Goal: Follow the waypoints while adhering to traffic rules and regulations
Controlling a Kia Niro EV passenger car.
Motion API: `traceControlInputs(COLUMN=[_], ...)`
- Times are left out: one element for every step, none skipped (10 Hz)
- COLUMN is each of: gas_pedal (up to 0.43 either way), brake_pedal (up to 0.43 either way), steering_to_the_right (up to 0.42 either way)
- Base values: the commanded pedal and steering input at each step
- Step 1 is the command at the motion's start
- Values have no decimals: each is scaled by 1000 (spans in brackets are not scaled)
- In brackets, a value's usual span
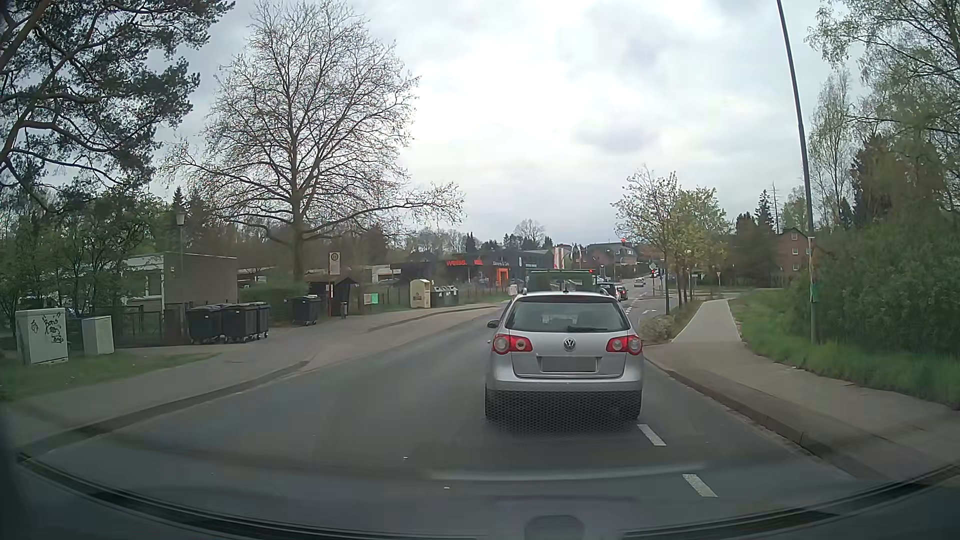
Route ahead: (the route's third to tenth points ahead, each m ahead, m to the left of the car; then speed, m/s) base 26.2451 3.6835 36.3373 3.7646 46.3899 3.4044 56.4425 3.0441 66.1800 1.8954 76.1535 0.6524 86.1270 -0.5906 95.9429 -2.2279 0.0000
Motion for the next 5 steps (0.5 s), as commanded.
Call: traceControlInputs(gas_pedal=[0, 0, 0, 0, 0], brake_pedal=[0, 0, 0, 0, 0], steering_to_the_right=[20, 20, 19, 20, 19])
